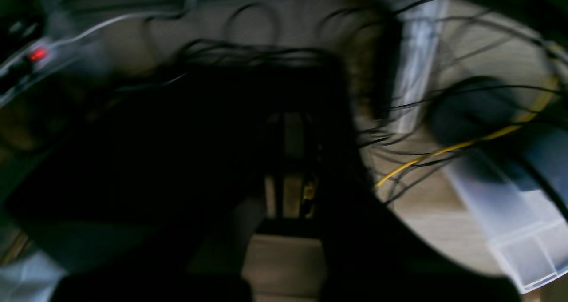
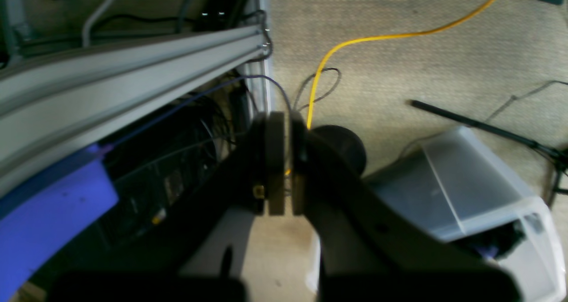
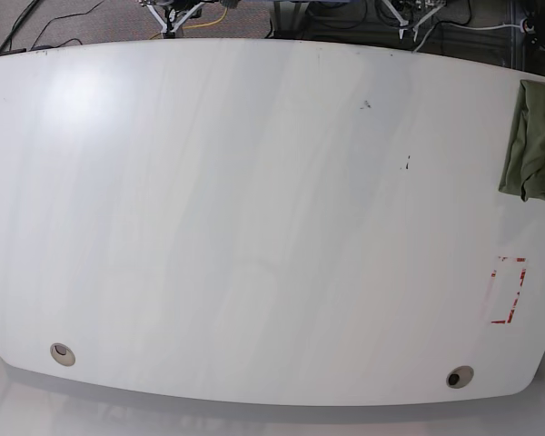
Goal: Layout the t-shirt on the table in an organized manner, then fold the t-shirt properly
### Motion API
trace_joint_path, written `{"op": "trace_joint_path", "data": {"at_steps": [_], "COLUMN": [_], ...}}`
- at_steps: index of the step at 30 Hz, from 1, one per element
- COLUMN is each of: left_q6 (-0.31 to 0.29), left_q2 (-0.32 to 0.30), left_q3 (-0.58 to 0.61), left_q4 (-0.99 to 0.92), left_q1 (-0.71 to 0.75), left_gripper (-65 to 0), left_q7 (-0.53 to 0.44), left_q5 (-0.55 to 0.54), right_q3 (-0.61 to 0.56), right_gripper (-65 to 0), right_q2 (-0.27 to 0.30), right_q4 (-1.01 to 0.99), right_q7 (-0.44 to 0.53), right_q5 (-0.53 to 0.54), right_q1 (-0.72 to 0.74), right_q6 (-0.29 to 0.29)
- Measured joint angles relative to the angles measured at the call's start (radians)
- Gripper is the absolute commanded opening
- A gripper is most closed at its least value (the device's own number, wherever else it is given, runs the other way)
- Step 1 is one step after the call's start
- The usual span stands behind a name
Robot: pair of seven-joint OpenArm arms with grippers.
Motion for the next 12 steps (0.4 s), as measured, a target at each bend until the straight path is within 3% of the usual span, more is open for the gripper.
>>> {"op": "trace_joint_path", "data": {"at_steps": [12], "left_q6": [-0.004], "left_q2": [0.036], "left_q3": [-0.001], "left_q4": [0.000], "left_q1": [-0.035], "left_gripper": [-65.0], "left_q7": [0.074], "left_q5": [-0.002], "right_q3": [0.000], "right_gripper": [-62.9], "right_q2": [-0.016], "right_q4": [-0.001], "right_q7": [-0.083], "right_q5": [-0.005], "right_q1": [0.030], "right_q6": [-0.034]}}
